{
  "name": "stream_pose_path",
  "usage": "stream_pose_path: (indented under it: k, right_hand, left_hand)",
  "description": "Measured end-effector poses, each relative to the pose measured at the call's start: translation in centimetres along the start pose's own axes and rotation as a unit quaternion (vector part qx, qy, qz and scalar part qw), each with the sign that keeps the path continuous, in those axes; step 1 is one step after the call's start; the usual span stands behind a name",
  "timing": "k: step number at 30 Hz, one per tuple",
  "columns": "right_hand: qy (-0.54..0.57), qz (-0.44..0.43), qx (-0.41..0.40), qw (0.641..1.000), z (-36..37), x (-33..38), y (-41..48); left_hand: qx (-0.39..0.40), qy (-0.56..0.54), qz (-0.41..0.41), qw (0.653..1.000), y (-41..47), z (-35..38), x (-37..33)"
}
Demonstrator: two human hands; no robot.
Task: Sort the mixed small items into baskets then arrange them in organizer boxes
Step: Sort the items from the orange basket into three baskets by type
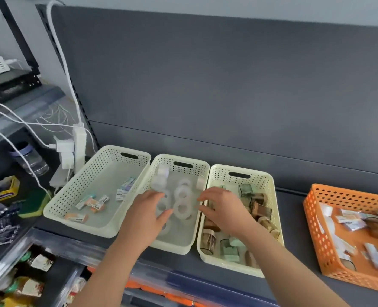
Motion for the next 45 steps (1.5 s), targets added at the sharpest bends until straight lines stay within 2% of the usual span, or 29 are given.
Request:
stream_pose_path:
  k: [3,10,16,19,23,25,30,35,39,43,45]
  right_hand:
    - [-0.006,0.032,-0.049,0.998,-2.8,-1.8,-2.8]
    - [-0.054,0.171,-0.127,0.976,-11.0,-10.0,-12.5]
    - [-0.045,0.275,-0.159,0.947,-17.7,-19.6,-21.4]
    - [-0.028,0.301,-0.137,0.943,-20.1,-23.9,-24.0]
    - [-0.02,0.298,-0.045,0.953,-19.4,-26.4,-24.0]
    - [-0.024,0.31,0.021,0.95,-21.2,-32.8,-26.8]
    - [-0.008,0.272,0.108,0.956,-20.0,-33.0,-26.5]
    - [0.015,0.237,0.118,0.964,-19.3,-33.9,-25.9]
    - [0.022,0.222,0.091,0.971,-19.7,-34.2,-24.4]
    - [0.013,0.204,0.076,0.976,-20.0,-34.0,-23.0]
    - [0.002,0.195,0.085,0.977,-19.6,-33.8,-22.1]
  left_hand:
    - [-0.001,0.006,0.068,0.998,0.4,0.7,-4.8]
    - [0.033,-0.029,0.203,0.978,0.9,6.0,-17.9]
    - [0.094,-0.055,0.27,0.957,1.3,13.9,-29.2]
    - [0.149,-0.056,0.264,0.951,1.9,18.4,-33.6]
    - [0.203,-0.014,0.238,0.95,2.9,22.4,-35.4]
    - [0.218,0.013,0.217,0.951,3.0,28.3,-40.9]
    - [0.244,0.045,0.203,0.947,3.5,30.1,-40.4]
    - [0.247,0.067,0.177,0.951,4.0,31.8,-40.6]
    - [0.236,0.088,0.159,0.955,5.2,32.5,-40.8]
    - [0.308,0.052,0.122,0.942,4.8,33.8,-40.4]
    - [0.309,0.043,0.132,0.941,4.6,33.2,-40.3]
Point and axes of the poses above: each hand's wrist, its own y-axis towards the middle knuckle, its own z-axis out of the palm, x = y × z, the point moved 7 cm from there along y, towards the middle knuckle
